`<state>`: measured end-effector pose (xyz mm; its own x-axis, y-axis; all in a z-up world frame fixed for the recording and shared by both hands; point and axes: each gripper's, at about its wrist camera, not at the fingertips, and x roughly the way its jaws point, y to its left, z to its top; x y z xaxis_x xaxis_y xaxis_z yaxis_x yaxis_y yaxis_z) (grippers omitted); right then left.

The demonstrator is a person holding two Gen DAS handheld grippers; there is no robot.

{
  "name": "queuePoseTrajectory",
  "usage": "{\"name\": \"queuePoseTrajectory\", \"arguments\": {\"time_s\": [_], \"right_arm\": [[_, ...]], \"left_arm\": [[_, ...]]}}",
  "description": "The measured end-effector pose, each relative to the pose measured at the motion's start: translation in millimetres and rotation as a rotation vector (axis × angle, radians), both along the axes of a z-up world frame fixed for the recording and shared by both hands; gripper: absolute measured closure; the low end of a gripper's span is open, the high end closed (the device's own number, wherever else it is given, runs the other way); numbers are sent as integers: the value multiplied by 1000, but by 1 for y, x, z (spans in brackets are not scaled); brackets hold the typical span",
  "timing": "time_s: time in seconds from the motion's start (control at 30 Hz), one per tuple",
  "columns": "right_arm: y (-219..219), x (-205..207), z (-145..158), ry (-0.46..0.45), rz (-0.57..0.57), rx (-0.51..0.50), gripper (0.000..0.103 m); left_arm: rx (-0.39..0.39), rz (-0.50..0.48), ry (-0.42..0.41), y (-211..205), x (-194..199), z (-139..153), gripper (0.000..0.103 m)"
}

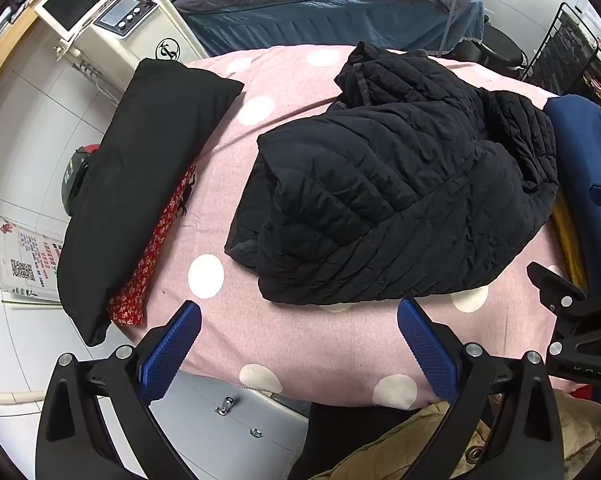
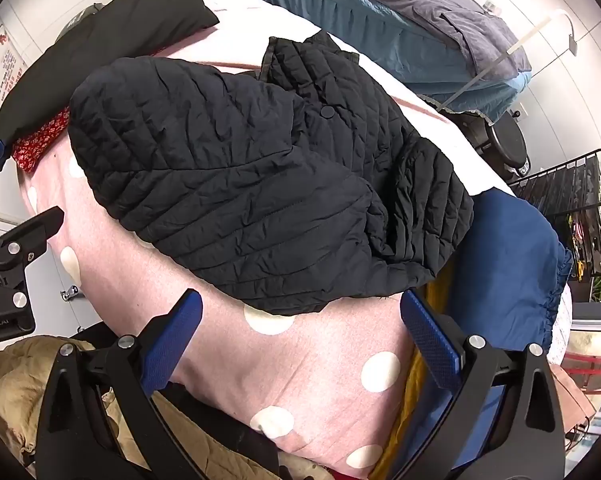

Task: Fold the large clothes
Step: 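Move both grippers toward the crumpled black quilted jacket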

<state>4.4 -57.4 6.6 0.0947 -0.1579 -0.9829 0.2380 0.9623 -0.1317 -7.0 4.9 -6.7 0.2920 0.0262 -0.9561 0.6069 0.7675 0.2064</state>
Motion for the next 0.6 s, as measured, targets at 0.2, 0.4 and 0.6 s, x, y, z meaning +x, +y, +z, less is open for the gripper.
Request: {"name": "queuePoseTrajectory", "arguments": {"time_s": [0.2,0.4,0.6], "right_arm": [[0,0,-1,4,-1,2,5],[1,0,-3,9,-1,2,5],[-1,0,-8,2,-5,3,5]], "left_arm": [[1,0,3,1,-1,-2,6],[-3,1,19,1,1,-5,6],[-63,41,40,10,13,0,6]]}}
